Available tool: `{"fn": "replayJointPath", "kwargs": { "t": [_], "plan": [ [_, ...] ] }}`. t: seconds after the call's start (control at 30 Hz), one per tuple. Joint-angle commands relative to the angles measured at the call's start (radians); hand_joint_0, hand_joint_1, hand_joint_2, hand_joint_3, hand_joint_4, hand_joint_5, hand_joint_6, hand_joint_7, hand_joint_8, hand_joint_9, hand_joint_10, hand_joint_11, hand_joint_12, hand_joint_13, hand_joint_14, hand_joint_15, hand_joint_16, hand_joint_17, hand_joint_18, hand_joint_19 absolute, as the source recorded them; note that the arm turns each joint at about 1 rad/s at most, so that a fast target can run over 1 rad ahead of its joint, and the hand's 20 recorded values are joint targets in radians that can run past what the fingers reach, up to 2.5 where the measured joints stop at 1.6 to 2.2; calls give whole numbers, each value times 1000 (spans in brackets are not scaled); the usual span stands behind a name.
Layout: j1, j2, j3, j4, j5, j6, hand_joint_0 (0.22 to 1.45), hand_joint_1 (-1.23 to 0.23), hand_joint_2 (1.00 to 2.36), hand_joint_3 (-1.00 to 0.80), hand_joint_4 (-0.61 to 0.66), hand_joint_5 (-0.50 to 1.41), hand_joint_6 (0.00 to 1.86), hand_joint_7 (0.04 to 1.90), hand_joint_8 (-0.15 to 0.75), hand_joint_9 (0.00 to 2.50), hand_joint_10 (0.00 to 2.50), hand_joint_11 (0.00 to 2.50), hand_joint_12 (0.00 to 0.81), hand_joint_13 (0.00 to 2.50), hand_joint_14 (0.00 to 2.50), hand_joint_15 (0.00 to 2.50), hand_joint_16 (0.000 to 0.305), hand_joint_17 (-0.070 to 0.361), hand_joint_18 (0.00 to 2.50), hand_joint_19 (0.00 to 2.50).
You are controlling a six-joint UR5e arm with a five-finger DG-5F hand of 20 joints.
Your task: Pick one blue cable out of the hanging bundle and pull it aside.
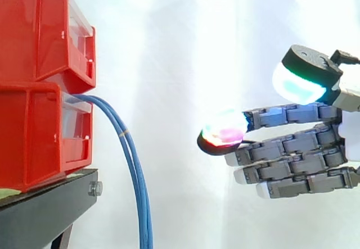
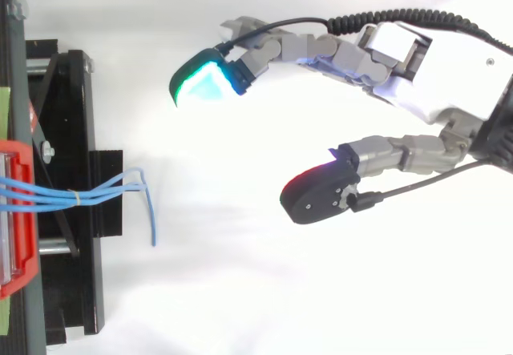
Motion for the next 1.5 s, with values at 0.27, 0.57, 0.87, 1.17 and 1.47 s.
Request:
{"fn": "replayJointPath", "kwargs": {
  "t": [0.27, 0.57, 0.87, 1.17, 1.47],
  "plan": [
    [-11, -95, 75, 4, -8, 49, 462, -665, 1001, -480, 44, -258, 501, 633, 180, 166, 0, 0, 255, 103, 0, 0, 31, 70, 0, 0],
    [-28, -149, 153, -71, -94, 79, 464, -666, 1002, -482, 47, -256, 501, 638, 180, 177, 0, 0, 254, 114, 0, 0, 31, 69, 0, 0],
    [-33, -196, 170, -36, -97, 81, 467, -666, 1001, -481, 51, -254, 501, 641, 183, 195, 0, 0, 253, 127, 0, 0, 30, 68, 0, 0],
    [-34, -265, 262, -18, -157, 84, 470, -665, 1001, -480, 59, -251, 501, 647, 184, 212, 0, 0, 251, 141, 0, 0, 30, 67, 0, 0],
    [-24, -265, 277, 22, -183, 35, 473, -664, 1002, -477, 106, -229, 502, 705, 192, 248, 0, 0, 255, 172, 0, 0, 29, 66, 0, 0]
  ]
}}
